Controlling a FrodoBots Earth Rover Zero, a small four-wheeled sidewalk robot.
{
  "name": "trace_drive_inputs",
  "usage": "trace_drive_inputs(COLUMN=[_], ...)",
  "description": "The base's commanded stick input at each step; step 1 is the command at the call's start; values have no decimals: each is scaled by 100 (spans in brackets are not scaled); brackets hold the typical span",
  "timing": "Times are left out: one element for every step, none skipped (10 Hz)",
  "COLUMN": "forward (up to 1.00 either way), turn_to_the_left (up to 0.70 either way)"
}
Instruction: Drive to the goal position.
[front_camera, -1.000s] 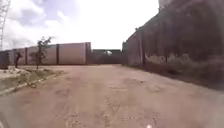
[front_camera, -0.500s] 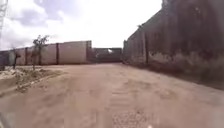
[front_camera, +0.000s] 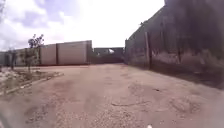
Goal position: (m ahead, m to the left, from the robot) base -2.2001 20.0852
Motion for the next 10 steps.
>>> trace_drive_inputs(forward=[85, 85, 85, 85, 85, 85, 85, 85, 85, 85], turn_to_the_left=[0, 0, 0, 0, 0, 0, 0, 0, 0, 0])
